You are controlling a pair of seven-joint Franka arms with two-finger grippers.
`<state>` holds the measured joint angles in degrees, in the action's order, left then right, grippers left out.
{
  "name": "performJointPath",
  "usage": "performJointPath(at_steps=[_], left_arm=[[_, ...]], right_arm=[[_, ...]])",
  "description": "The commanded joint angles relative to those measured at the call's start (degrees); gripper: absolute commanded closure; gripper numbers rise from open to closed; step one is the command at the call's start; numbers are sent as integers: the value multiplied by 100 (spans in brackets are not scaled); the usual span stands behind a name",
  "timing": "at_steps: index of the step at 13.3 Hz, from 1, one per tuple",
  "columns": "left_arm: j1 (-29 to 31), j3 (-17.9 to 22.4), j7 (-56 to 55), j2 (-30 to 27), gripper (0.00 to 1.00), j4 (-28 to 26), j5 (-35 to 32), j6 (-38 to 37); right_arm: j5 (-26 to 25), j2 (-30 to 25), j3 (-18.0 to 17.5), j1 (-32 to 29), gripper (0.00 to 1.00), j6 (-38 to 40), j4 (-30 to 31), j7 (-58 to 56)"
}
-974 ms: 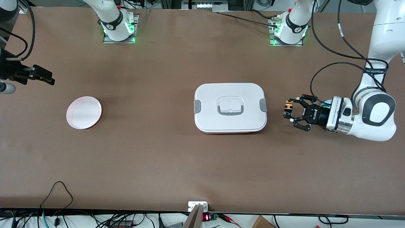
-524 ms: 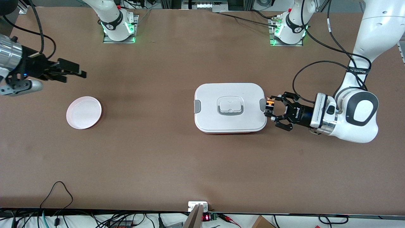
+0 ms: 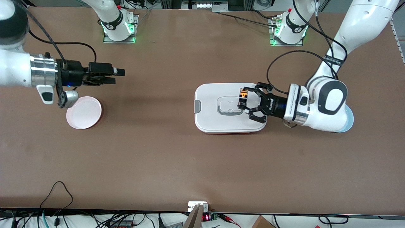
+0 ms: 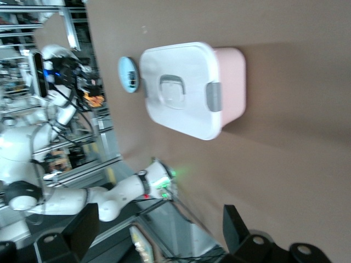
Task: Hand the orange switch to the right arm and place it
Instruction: 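Hold the switch up with the left gripper while the right gripper approaches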
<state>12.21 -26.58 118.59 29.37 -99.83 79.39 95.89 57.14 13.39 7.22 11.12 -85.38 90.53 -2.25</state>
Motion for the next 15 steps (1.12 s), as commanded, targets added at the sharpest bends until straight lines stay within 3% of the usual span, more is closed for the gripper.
performJointPath(at_steps=[1,4,9,12,15], left_arm=[[62,-23,-633,-1054,100,-730,226,237],[88,-242,-1117,-1529,100,-977,234,420],[97,-427,-1321,-1750,100,-1074,506,650],[115,-445,-1303,-1768,100,-1057,796,641],[124,-445,-1303,-1803,100,-1057,876,633]], right_arm=[[1059,164,17,3,0,110,279,-65],[2395,295,17,135,0,-12,851,-91],[3021,357,17,881,0,-1049,879,-39],[3933,383,17,1338,0,-1366,1089,-56],[4496,428,17,1891,0,-2103,1081,-74]])
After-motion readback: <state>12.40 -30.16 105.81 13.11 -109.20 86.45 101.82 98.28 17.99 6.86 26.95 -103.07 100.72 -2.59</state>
